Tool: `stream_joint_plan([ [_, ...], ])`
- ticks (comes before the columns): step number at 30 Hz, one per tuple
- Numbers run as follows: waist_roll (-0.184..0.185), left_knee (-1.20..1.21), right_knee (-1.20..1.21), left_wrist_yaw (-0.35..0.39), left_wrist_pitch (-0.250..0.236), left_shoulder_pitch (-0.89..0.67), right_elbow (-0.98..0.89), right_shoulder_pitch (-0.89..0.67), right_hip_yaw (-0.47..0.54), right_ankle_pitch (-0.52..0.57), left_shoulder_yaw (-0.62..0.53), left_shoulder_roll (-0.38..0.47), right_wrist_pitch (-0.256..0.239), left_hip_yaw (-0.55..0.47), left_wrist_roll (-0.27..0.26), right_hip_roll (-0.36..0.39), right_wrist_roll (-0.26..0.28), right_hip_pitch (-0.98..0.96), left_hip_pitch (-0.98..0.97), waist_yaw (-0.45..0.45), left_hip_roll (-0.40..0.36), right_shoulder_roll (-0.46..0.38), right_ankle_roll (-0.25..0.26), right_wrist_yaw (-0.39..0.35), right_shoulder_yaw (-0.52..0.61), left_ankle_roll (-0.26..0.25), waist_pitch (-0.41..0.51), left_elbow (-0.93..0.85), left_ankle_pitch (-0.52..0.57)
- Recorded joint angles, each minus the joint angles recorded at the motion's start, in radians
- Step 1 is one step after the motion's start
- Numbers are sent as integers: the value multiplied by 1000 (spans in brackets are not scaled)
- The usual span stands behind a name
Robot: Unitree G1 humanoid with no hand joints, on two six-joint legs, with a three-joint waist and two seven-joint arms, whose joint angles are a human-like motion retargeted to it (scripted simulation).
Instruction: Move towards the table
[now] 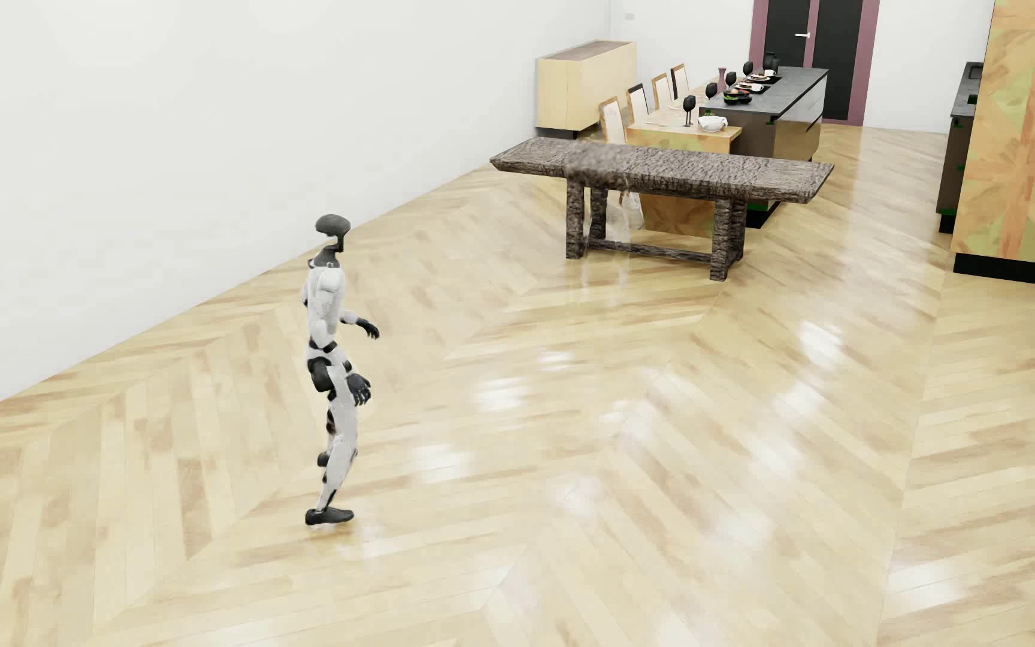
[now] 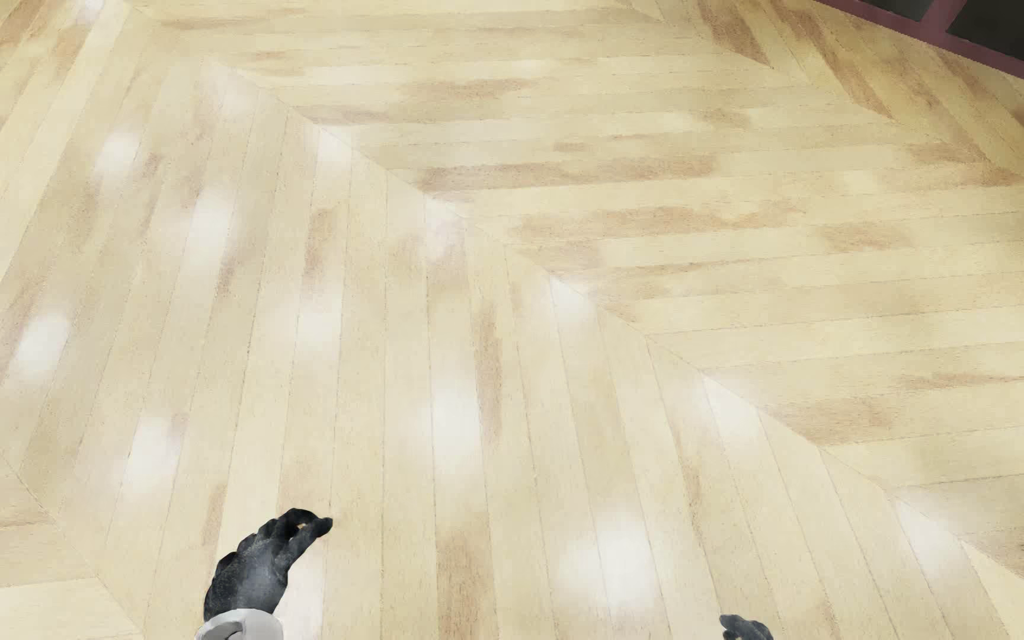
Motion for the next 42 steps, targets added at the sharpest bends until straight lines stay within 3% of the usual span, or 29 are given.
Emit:
stream_joint_plan([
  [2,10,78,-130,-53,0,-29,85,29,-15,56,-42,-3,49,87,18,19,2,82,38,5,-19,-35,0,43,-16,69,-10,87,-89],
  [4,21,-14,-263,-54,33,-56,134,54,-13,114,-21,-48,69,207,-57,26,-13,163,132,7,-14,-74,11,88,-30,77,-23,192,-88],
  [7,21,-76,-339,-13,133,-122,149,63,16,143,9,-68,79,254,-184,19,3,215,212,9,-34,-69,34,71,-90,54,-36,460,-106],
  [8,17,-74,-335,-31,169,-149,143,57,27,140,-9,-52,73,267,-199,10,14,209,216,8,-40,-53,43,64,-106,63,-40,568,-120],
  [10,9,-12,-327,-140,206,-184,122,38,38,129,-90,3,43,268,-181,-14,21,196,186,5,-48,-24,67,74,-97,92,-45,740,-176],
  [12,4,142,-310,-254,173,-189,93,29,19,99,-154,72,-3,252,-153,-47,12,190,102,3,-35,-3,98,81,-63,124,-43,790,-250],
  [13,6,226,-292,-272,151,-187,78,28,-2,80,-154,103,-22,262,-151,-70,11,189,58,4,-24,7,114,76,-53,141,-42,765,-281],
  [15,14,320,-246,-212,118,-187,47,37,-59,57,-111,135,-32,311,-156,-130,20,196,20,13,-35,16,133,65,-42,195,-41,643,-351],
  [17,17,303,-109,-117,85,-210,19,72,-99,115,-68,129,-23,265,-155,-222,30,173,27,28,-148,6,125,55,-60,212,-39,475,-434],
  [18,15,275,19,-87,67,-231,6,95,-112,206,-64,121,-15,240,-150,-280,37,127,41,26,-214,6,63,43,-84,226,-35,392,-454],
  [19,11,236,170,-76,48,-254,-3,119,-132,316,-75,118,-7,217,-142,-333,46,57,64,15,-275,14,-109,31,-109,241,-29,314,-462],
  [20,7,189,321,-82,27,-279,-10,143,-150,339,-97,123,-1,192,-136,-357,50,-30,96,-4,-331,23,-243,26,-126,250,-22,244,-464],
  [21,7,130,471,-92,9,-309,-15,168,-79,275,-128,137,-2,157,-133,-274,49,-148,138,-30,-378,32,-275,33,-134,256,-14,185,-461],
  [22,11,63,570,-99,-2,-349,-22,194,-31,238,-164,158,-7,122,-137,-155,48,-264,187,-52,-413,46,-208,47,-140,261,-10,145,-454],
  [23,17,1,586,-104,-2,-400,-29,222,-39,212,-206,182,-11,90,-144,-54,50,-359,236,-66,-439,63,-105,65,-149,264,-8,128,-451],
  [25,30,-83,418,-128,24,-534,-45,279,-84,203,-311,231,-10,27,-141,108,54,-504,332,-91,-471,102,39,91,-168,267,-4,157,-471],
  [26,36,-107,257,-132,44,-613,-50,307,-91,220,-368,242,-8,-9,-130,165,50,-547,381,-103,-481,122,77,93,-176,269,-1,199,-491],
  [28,48,-131,-89,-90,96,-746,-37,360,-76,269,-463,208,9,-84,-135,218,30,-559,484,-129,-486,162,50,90,-193,267,6,355,-501],
  [30,61,-52,-108,-45,164,-790,6,406,-70,355,-509,121,47,-146,-200,207,-9,-527,565,-155,-465,190,-110,115,-210,253,15,583,-383],
  [31,67,69,-19,-33,201,-772,33,414,-78,369,-515,87,68,-172,-240,190,-27,-506,559,-163,-447,197,-183,132,-221,217,22,688,-235],
  [33,75,476,112,-26,239,-663,87,381,-83,250,-527,66,105,-176,-306,179,-64,-430,410,-170,-398,182,-230,163,-231,49,39,825,118],
  [34,78,674,115,-42,236,-592,99,347,-80,190,-547,70,107,-158,-328,185,-85,-365,287,-166,-353,165,-228,178,-223,28,45,868,153],
  [35,79,811,86,-70,228,-522,90,314,-78,143,-570,74,91,-145,-346,193,-99,-284,155,-154,-308,149,-213,178,-217,82,48,899,87],
  [37,78,841,-26,-123,226,-362,25,252,-64,82,-575,89,43,-103,-392,207,-75,-102,-87,-114,-240,142,-170,101,-232,170,42,908,-9],
  [39,68,601,-122,-144,224,-174,-33,211,-34,24,-508,121,-41,-69,-457,224,-1,73,-245,-67,-232,130,-145,22,-229,187,24,864,-36],
  [40,64,412,-150,-148,215,-69,-48,188,-17,-9,-450,144,-90,-68,-485,235,24,152,-290,-45,-235,109,-141,15,-204,164,13,822,-27],
  [42,63,-44,-205,-114,202,147,-81,118,24,-76,-279,150,-142,-83,-504,241,29,312,-298,-4,-225,48,-122,35,-129,148,-11,706,19],
])
